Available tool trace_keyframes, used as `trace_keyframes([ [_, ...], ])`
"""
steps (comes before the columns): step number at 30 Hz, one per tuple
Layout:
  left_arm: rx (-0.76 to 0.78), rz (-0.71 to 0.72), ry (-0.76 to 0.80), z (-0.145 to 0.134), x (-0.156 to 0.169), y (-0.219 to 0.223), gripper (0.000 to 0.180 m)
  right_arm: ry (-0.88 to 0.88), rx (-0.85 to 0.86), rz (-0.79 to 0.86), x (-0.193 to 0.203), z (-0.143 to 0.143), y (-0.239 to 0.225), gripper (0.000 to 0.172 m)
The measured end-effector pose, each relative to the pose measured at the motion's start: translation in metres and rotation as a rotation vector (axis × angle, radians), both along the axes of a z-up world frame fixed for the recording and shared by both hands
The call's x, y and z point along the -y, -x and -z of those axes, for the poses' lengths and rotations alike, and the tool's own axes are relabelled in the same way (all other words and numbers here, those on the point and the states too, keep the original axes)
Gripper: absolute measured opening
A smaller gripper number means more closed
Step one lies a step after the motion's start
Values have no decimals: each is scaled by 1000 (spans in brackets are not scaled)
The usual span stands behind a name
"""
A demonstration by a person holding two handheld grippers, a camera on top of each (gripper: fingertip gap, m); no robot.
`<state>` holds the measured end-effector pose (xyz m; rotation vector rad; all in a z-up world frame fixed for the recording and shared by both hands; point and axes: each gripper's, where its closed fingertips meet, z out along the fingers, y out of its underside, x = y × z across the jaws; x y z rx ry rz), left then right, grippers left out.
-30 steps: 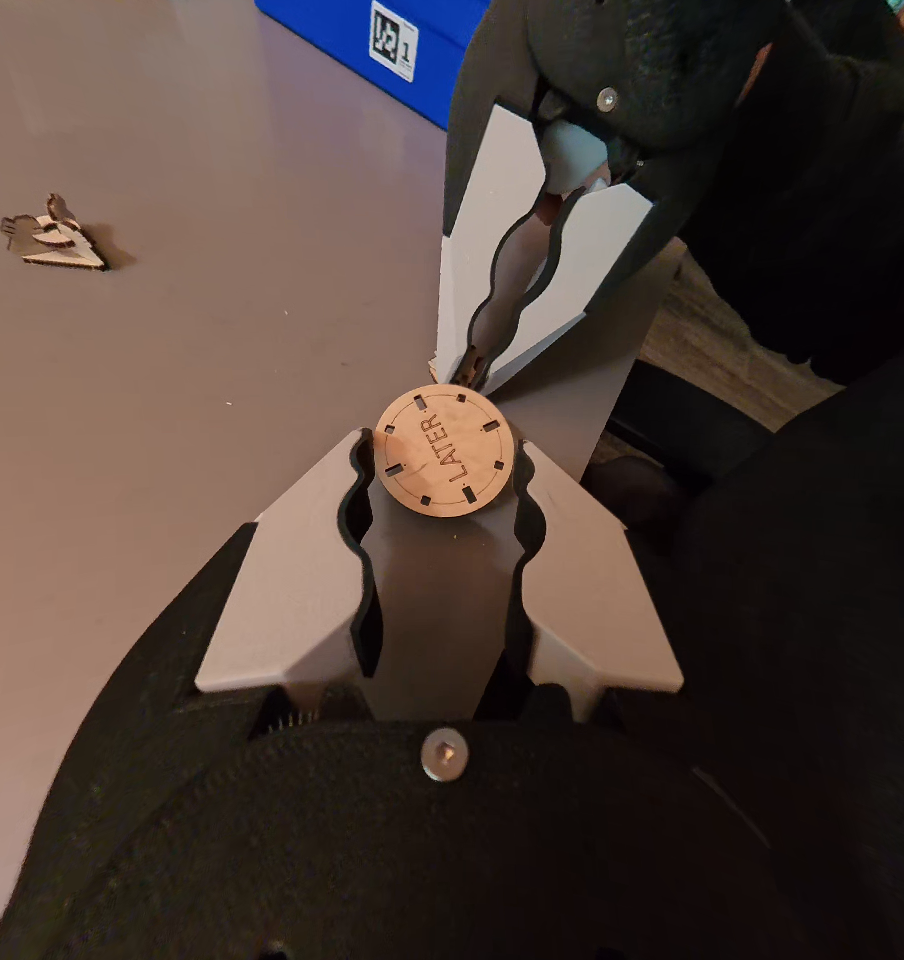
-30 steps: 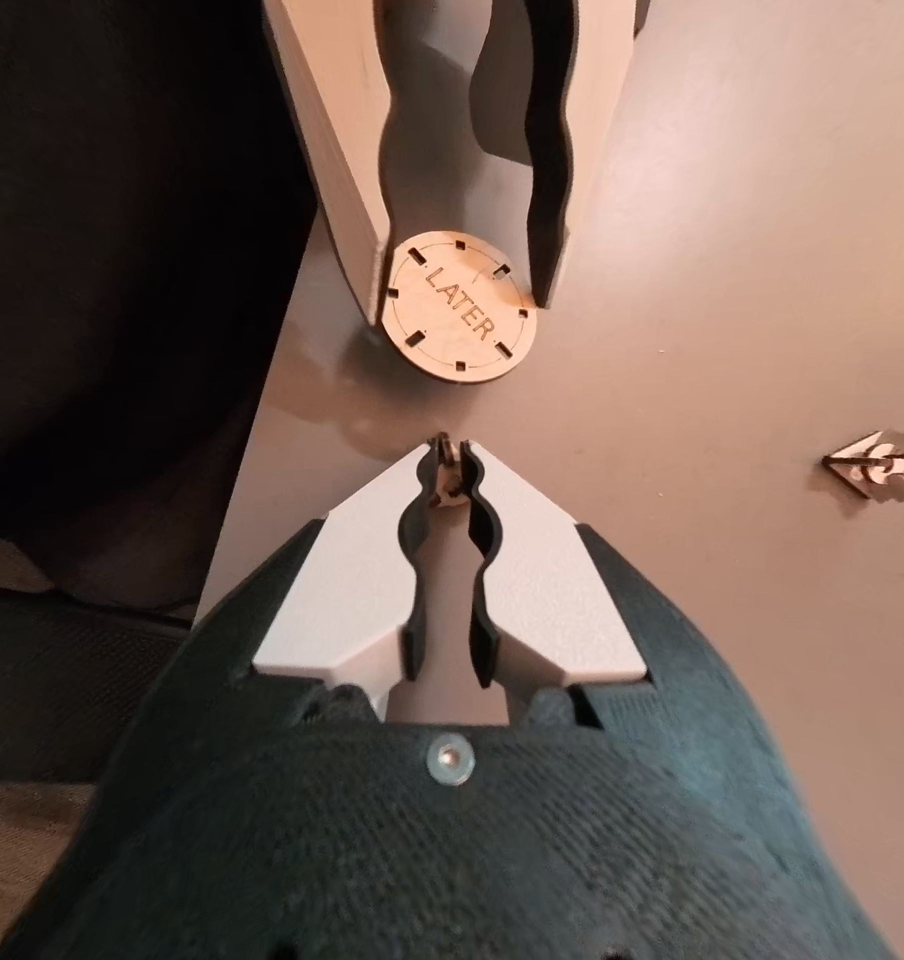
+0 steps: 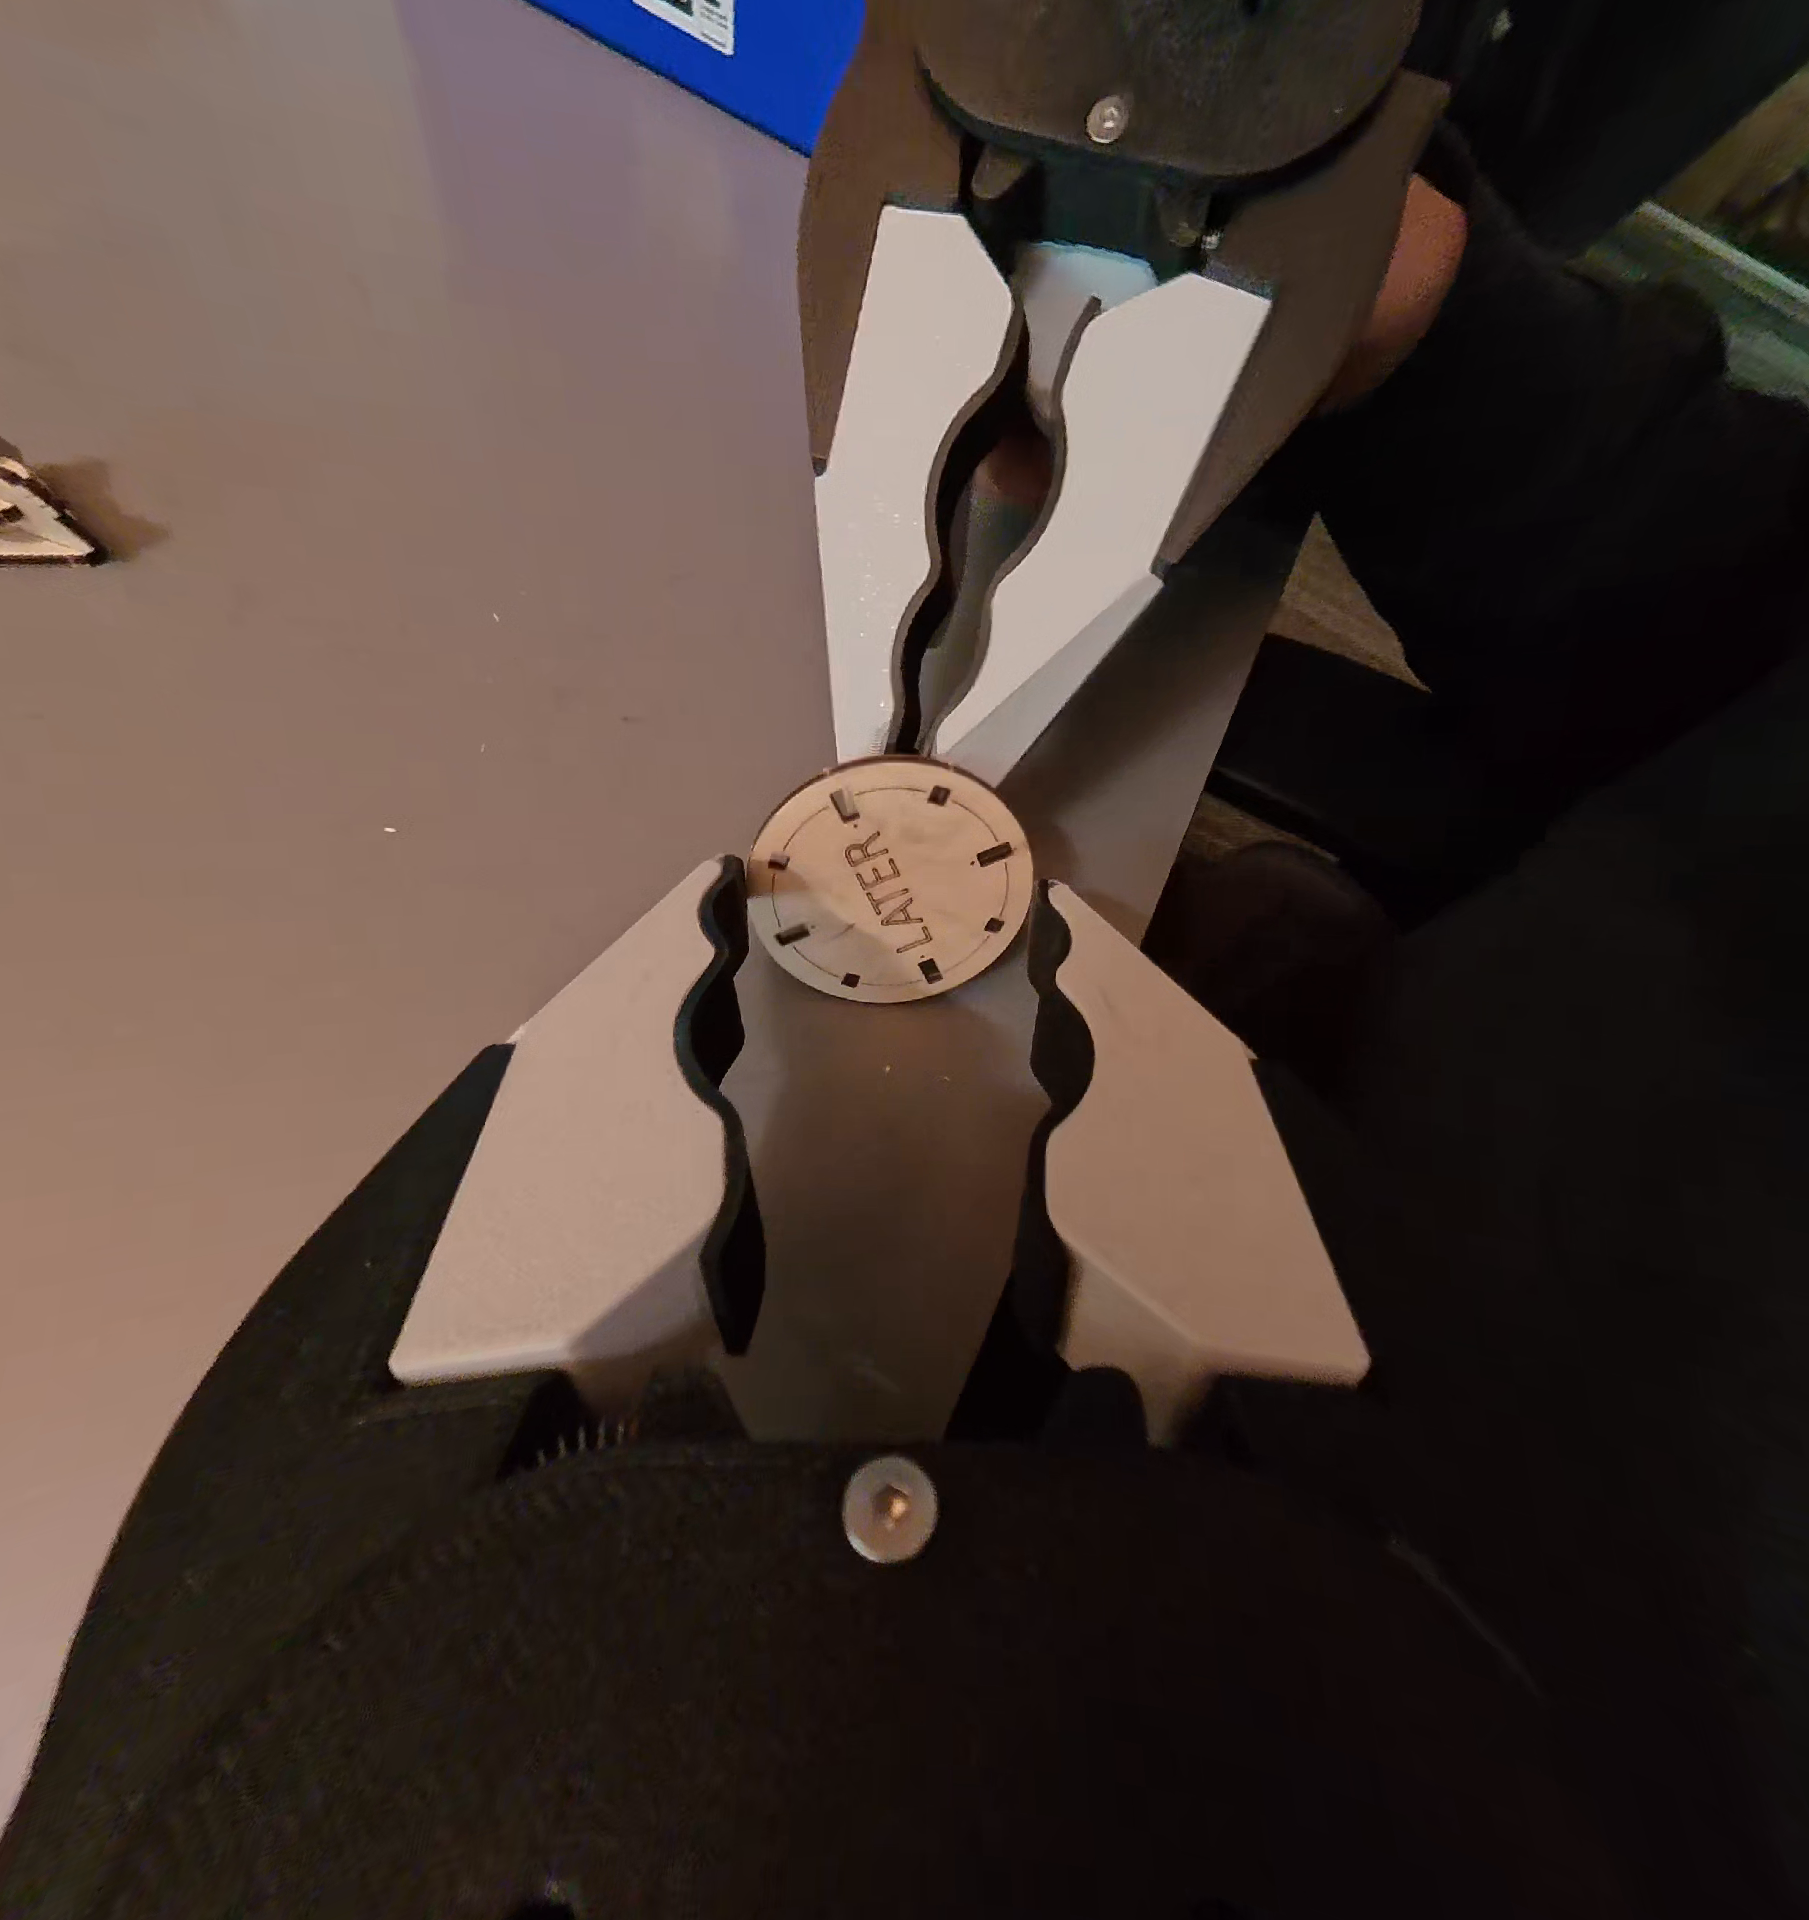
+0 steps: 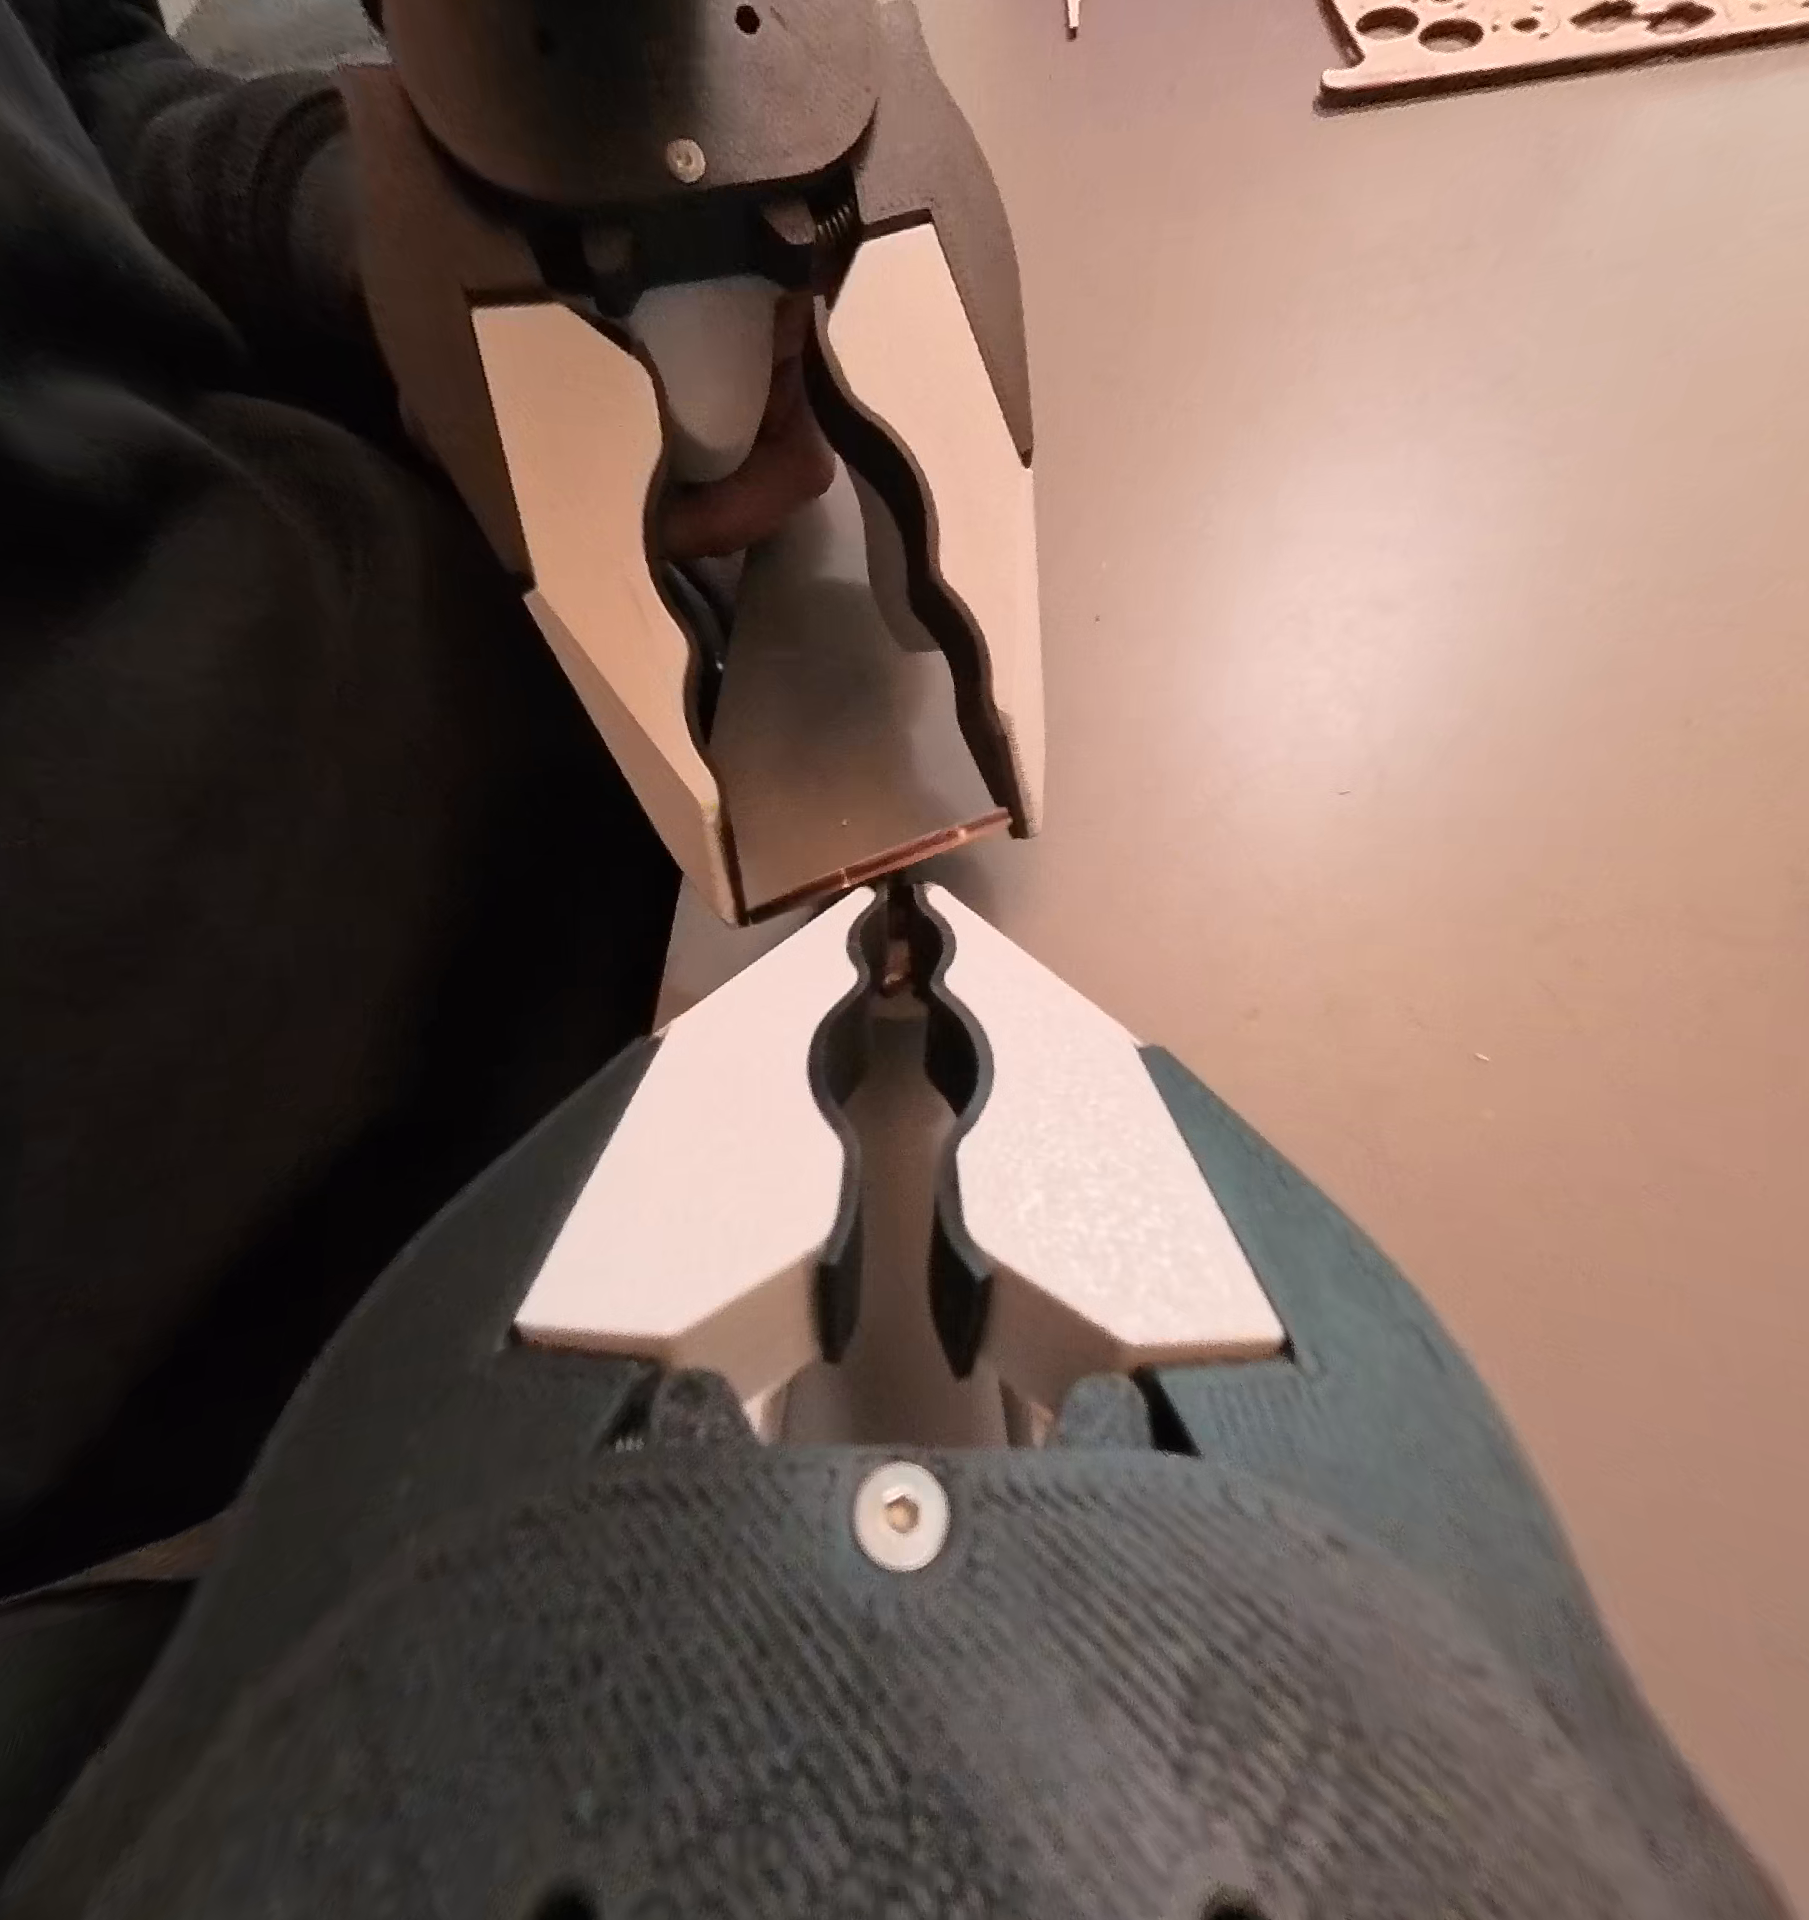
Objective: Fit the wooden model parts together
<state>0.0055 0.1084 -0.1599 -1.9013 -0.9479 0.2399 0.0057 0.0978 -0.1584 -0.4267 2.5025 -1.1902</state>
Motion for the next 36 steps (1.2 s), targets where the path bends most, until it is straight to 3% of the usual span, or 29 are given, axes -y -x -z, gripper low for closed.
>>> trace_keyframes([
  [10,35,-153,-28,-3,38,-13,59,-18,-66,-21,14,-6,-19,1],
  [21,40,-174,-139,-8,47,-21,43,-69,-118,-27,49,-1,-24,1],
  [26,107,-270,-175,-2,70,-20,41,-102,-110,-12,54,1,-24,1],
  [29,157,-256,-167,3,74,-28,37,-118,-109,5,54,3,-21,1],
  [33,77,-319,-111,-9,90,-23,39,-121,-66,37,50,0,-18,1],
  [36,20,-246,-205,-25,81,-26,39,-93,15,44,49,-8,-19,1],
])
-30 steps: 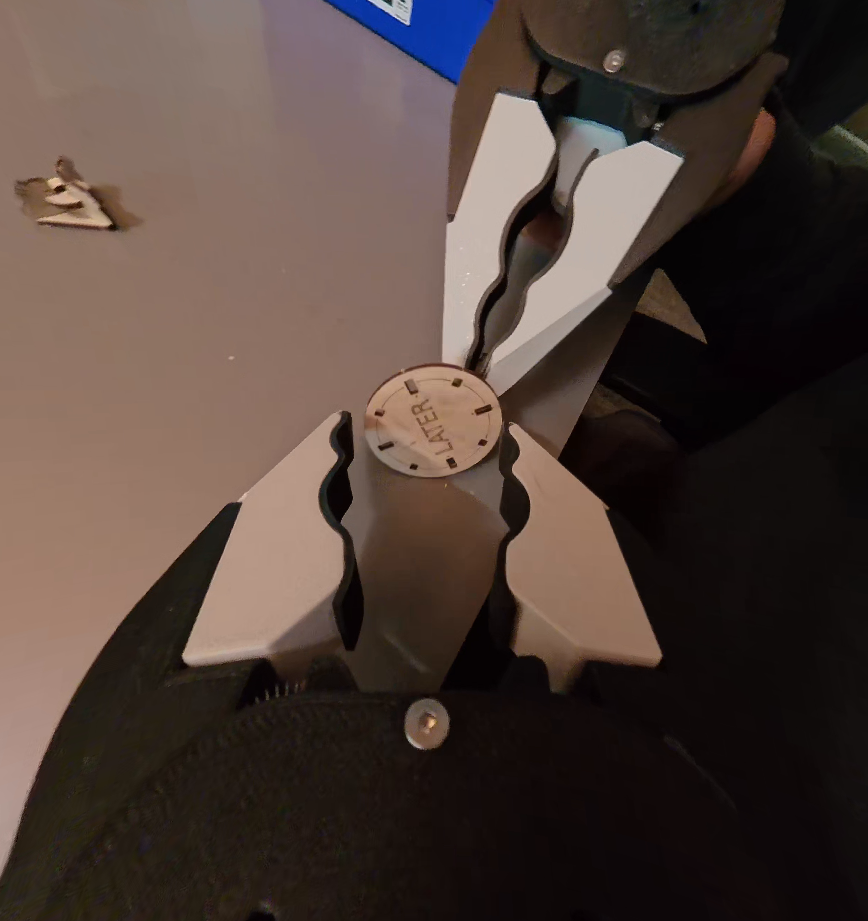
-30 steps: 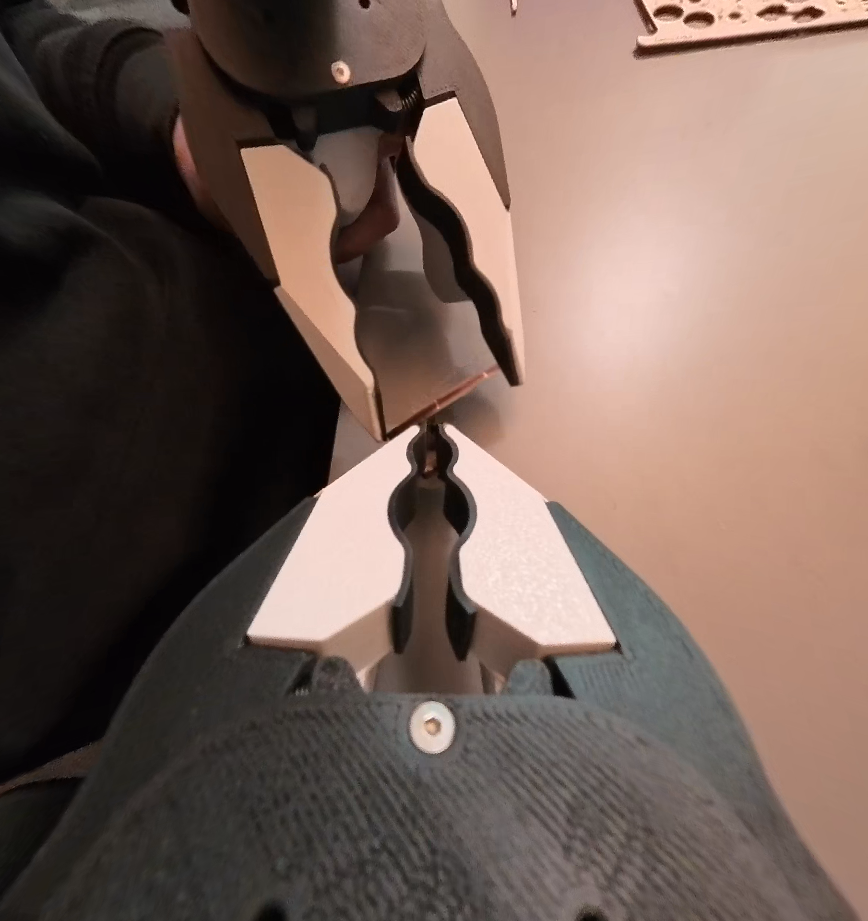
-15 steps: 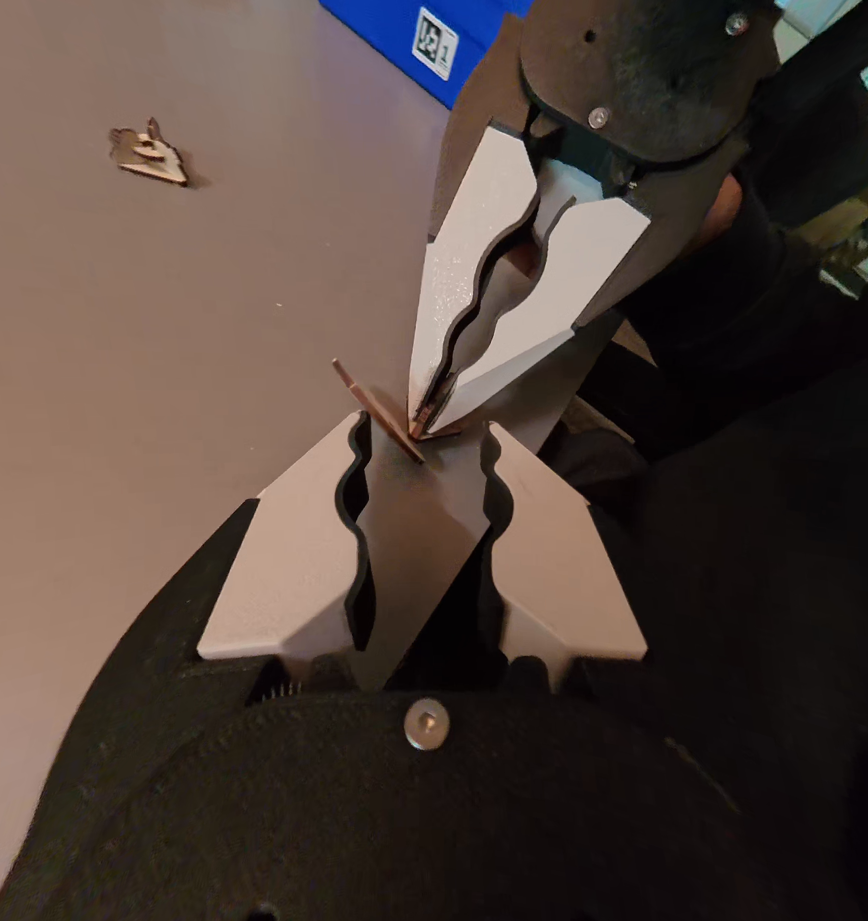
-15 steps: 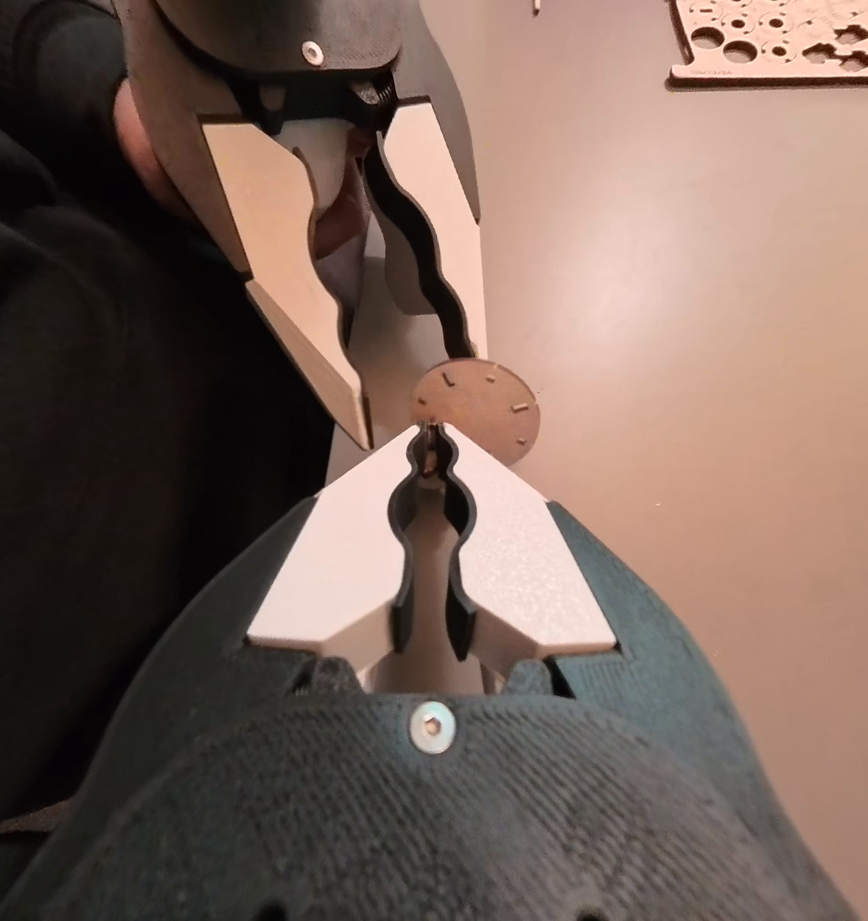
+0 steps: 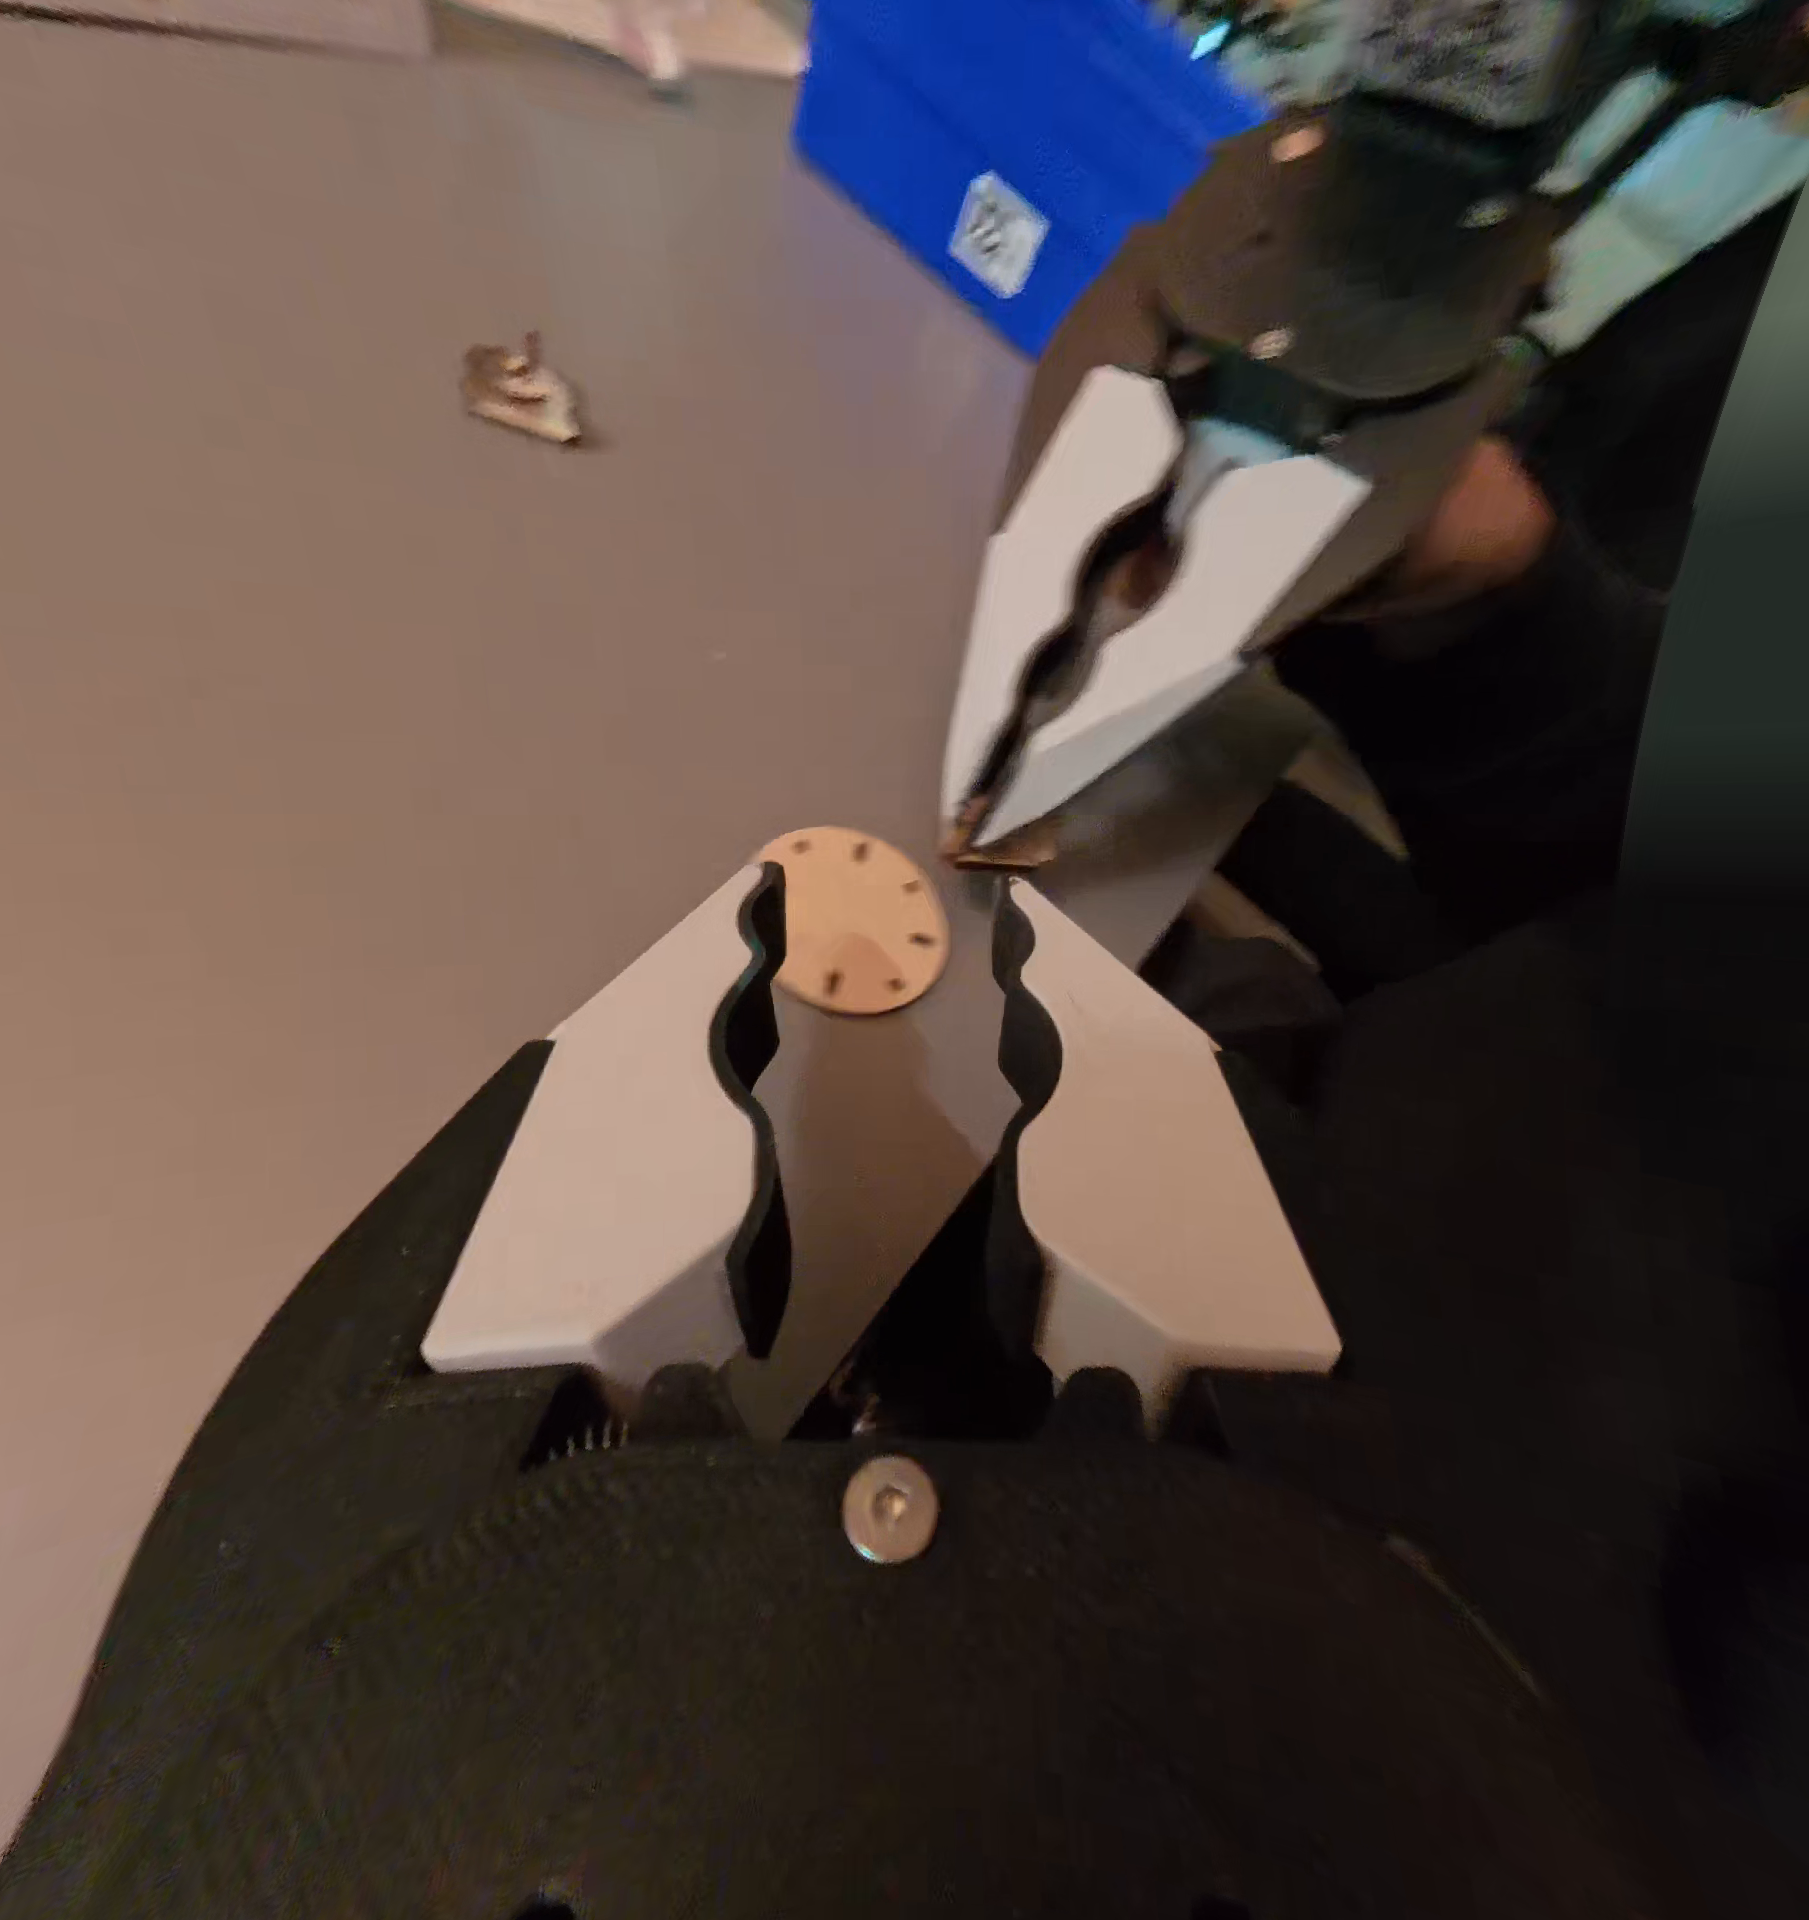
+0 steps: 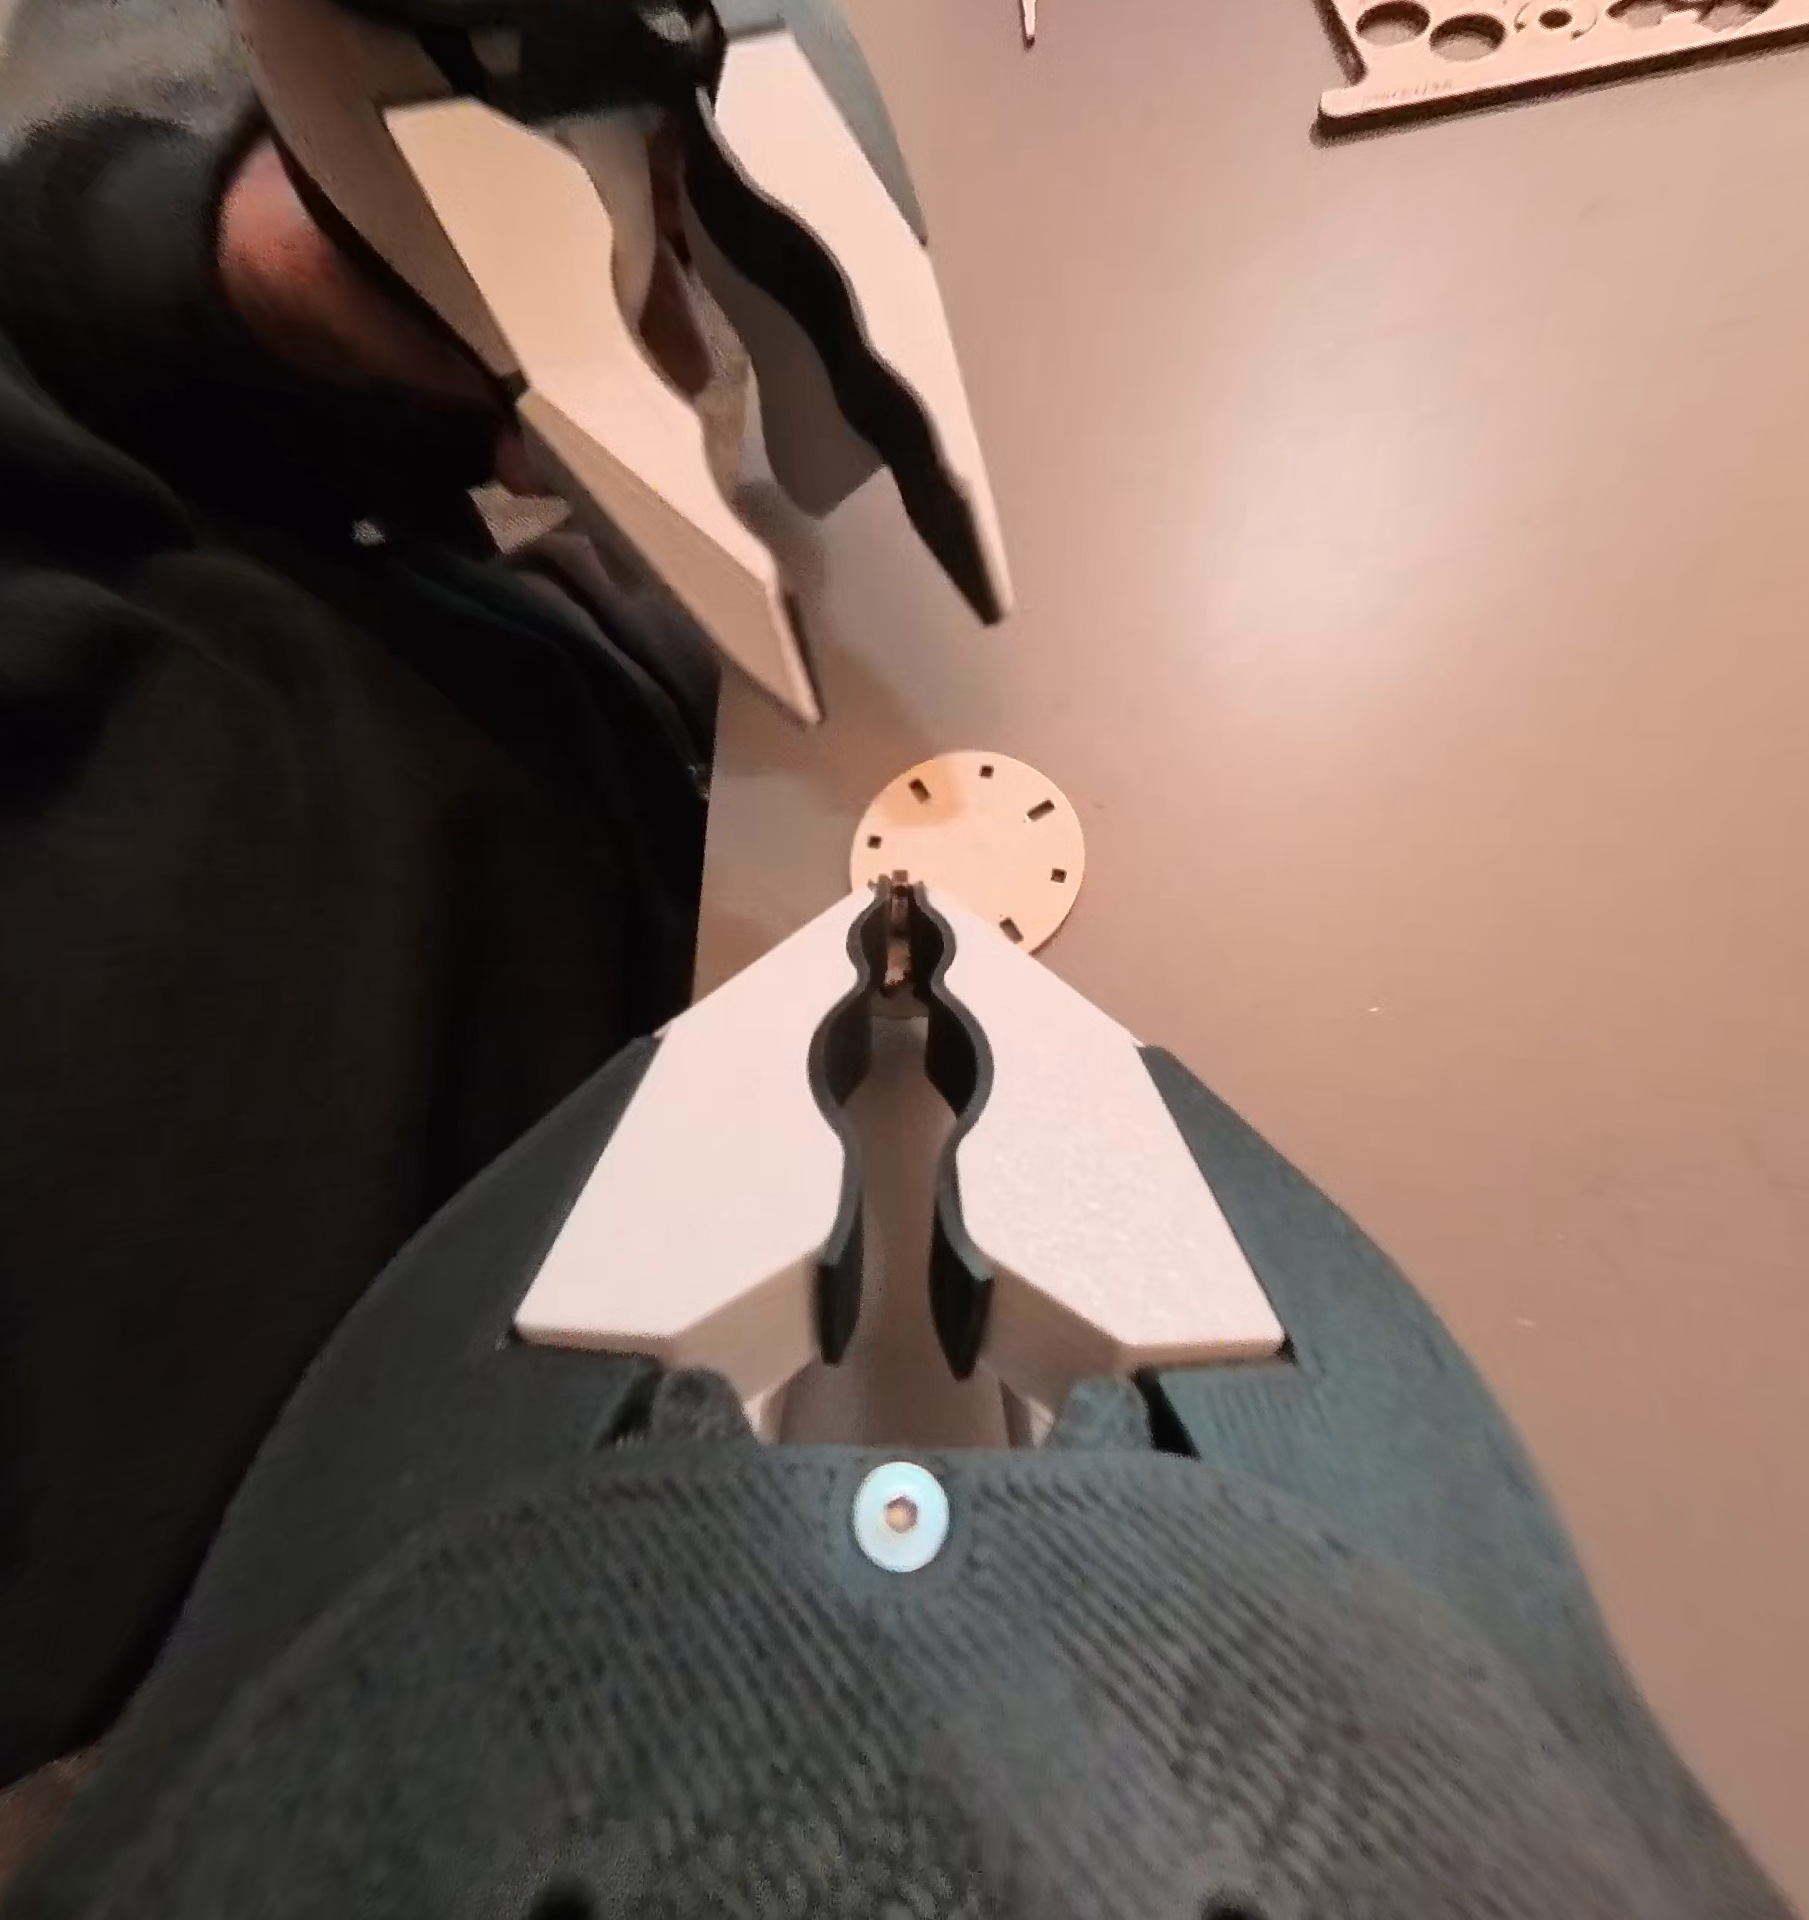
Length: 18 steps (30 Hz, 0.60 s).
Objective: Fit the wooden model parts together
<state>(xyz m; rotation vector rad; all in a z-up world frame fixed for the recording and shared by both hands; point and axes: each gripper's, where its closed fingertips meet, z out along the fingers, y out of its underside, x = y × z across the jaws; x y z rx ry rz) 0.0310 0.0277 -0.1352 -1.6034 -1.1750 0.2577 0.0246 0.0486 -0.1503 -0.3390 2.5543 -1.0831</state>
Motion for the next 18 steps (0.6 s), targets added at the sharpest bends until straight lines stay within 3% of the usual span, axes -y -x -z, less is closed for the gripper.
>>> trace_keyframes([
  [3,-92,89,-47,-11,-20,-5,40,40,143,2,3,-14,-4,1],
  [7,-238,95,142,-14,-24,-4,19,64,350,-31,3,-30,-12,0],
  [13,-431,114,224,-33,-27,-13,4,49,604,3,7,-42,-9,1],
  [18,-421,144,393,-16,-33,-12,3,-24,796,36,10,-43,-5,0],
])
